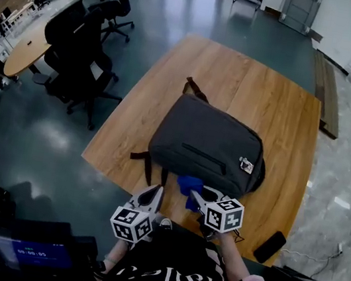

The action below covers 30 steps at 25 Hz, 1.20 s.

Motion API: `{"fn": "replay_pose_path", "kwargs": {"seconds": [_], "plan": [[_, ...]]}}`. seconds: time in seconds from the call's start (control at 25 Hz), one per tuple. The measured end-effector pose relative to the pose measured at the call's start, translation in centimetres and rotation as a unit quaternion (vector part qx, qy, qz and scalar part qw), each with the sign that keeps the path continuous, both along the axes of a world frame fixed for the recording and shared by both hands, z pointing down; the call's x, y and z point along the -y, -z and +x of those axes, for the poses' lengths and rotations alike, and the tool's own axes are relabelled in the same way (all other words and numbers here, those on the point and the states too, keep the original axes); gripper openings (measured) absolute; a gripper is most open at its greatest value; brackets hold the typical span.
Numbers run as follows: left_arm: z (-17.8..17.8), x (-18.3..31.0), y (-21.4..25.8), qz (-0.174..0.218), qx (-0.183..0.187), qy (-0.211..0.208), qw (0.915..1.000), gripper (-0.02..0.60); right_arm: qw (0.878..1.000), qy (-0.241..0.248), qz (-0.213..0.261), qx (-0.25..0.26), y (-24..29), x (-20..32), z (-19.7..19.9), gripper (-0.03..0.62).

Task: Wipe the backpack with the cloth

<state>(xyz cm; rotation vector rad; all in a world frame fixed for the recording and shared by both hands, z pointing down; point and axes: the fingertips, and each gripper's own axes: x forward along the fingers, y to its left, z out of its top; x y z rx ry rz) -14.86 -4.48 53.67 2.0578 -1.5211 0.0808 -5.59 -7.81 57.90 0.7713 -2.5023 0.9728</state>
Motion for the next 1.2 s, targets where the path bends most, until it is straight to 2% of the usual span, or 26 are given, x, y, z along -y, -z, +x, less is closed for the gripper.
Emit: {"fn": "replay_pose_path", "kwargs": {"seconds": [0.52,0.76,1.0,1.2], "plan": [[9.5,1.9,-0.5,0.003,0.002,-0.032,0.9995,-0.002,0.997,-0.074,-0.019,0.004,-0.7,-0.8,14.7,0.066],[11.7,2.0,-0.6,0.001,0.005,-0.025,0.9997,-0.002,0.993,-0.111,-0.031,-0.007,-1.5,-0.7,20.9,0.066],[12.7,2.3,-1.0,-0.002,0.011,-0.007,0.9999,-0.002,0.992,-0.123,-0.031,-0.011,-1.9,-0.2,24.2,0.066],[15.2,1.4,-1.7,-0.006,0.017,0.009,0.9998,-0.002,0.991,-0.127,-0.029,-0.010,-2.6,0.3,28.3,0.066]]}}
